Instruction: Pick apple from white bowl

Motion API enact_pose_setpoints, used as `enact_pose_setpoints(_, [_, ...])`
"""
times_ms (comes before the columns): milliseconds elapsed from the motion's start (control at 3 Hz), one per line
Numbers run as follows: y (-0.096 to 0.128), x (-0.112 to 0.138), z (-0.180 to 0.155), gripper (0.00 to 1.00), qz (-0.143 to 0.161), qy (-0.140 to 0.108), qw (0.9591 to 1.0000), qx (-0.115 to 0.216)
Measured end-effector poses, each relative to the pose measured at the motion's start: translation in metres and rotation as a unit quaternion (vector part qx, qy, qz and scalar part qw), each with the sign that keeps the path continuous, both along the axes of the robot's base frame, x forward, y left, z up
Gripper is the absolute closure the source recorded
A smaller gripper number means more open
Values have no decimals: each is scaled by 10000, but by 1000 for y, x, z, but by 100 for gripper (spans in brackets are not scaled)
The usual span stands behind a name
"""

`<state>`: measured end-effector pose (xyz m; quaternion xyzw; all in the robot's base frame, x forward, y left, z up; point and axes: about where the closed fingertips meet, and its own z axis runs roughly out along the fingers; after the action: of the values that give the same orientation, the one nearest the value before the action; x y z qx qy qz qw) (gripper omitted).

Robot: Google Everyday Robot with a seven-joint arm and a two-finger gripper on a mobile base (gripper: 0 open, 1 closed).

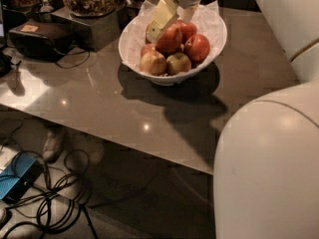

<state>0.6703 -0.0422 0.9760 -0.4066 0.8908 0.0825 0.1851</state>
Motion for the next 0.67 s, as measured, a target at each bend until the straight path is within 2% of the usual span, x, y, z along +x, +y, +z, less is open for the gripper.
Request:
enact_pose_setpoints(333, [1, -2, -2, 22, -37, 45, 10000, 19])
enact_pose_setpoints(667, [1, -2, -3, 18, -37, 46, 10000, 19])
